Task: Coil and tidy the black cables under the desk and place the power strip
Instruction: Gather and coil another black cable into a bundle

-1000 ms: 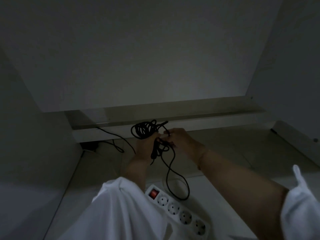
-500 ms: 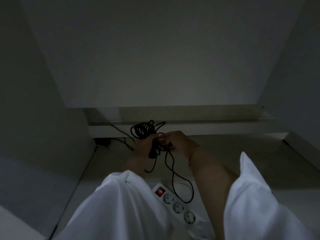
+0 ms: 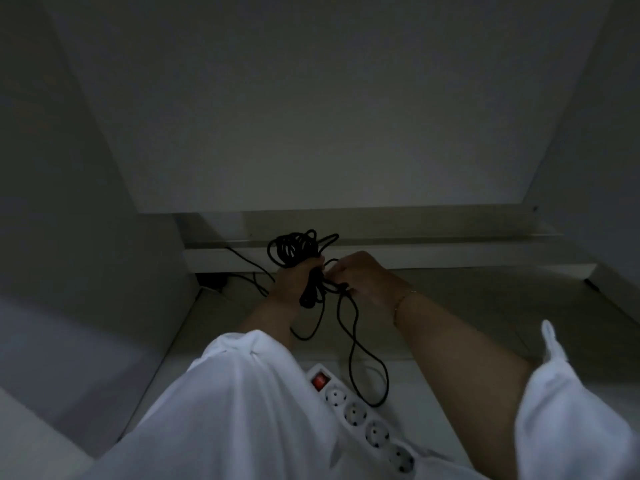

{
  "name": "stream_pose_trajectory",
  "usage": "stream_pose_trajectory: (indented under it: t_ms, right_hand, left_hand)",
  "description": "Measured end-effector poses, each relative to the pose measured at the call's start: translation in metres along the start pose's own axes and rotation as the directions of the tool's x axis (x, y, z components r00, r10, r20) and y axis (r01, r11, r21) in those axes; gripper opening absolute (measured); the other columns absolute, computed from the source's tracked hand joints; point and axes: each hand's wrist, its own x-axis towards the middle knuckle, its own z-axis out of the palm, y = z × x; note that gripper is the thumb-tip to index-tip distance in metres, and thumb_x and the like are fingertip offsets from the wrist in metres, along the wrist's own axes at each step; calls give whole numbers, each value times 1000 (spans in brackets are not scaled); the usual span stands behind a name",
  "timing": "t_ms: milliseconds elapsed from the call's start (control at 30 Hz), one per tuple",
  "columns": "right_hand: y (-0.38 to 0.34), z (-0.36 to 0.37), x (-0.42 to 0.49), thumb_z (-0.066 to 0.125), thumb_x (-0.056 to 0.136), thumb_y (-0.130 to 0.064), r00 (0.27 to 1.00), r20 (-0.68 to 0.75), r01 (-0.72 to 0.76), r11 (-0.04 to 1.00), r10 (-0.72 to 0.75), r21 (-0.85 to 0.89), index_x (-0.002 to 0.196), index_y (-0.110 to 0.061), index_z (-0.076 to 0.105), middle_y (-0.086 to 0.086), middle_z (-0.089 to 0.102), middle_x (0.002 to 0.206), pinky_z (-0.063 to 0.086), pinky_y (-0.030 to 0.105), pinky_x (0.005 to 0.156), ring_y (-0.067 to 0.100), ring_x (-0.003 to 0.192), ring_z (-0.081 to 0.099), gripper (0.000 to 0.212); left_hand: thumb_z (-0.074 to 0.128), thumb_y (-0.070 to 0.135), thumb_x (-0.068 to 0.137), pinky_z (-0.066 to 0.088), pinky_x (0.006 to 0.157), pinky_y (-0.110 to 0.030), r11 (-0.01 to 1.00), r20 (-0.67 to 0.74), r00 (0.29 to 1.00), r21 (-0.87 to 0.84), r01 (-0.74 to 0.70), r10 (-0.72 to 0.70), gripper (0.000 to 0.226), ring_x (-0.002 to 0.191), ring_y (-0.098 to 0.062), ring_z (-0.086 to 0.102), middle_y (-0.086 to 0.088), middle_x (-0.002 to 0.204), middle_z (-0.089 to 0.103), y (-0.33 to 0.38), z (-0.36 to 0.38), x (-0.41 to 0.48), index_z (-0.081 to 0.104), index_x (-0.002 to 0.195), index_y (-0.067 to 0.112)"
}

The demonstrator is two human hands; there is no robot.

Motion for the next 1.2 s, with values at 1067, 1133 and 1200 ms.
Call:
stream_pose_trajectory:
  t_ms: [1067,1133,1200]
  right_hand:
    - [4,14,-13,62,83,5,988,-81,150,897,-128,415,71,-12,61,-7,56,51,36,5,40,-9,36,49,21]
    - [5,15,-12,65,82,2,992,-70,125,901,-105,416,67,-11,61,-7,58,48,38,8,41,-5,40,51,20]
    - [6,16,-10,67,80,-2,994,-89,102,901,-70,421,64,-10,57,2,58,59,40,12,43,6,51,54,21]
  left_hand:
    - [64,22,88,51,66,-24,992,276,960,125,15,-49,14,78,-15,65,-4,85,70,21,-17,-1,68,96,12]
    - [64,23,87,52,68,-25,989,244,969,147,11,-47,13,77,-17,65,-6,85,69,18,-17,1,68,92,11]
    - [63,21,89,54,64,-22,992,216,976,126,-1,-26,11,70,-14,68,-4,79,71,17,-17,2,67,87,11]
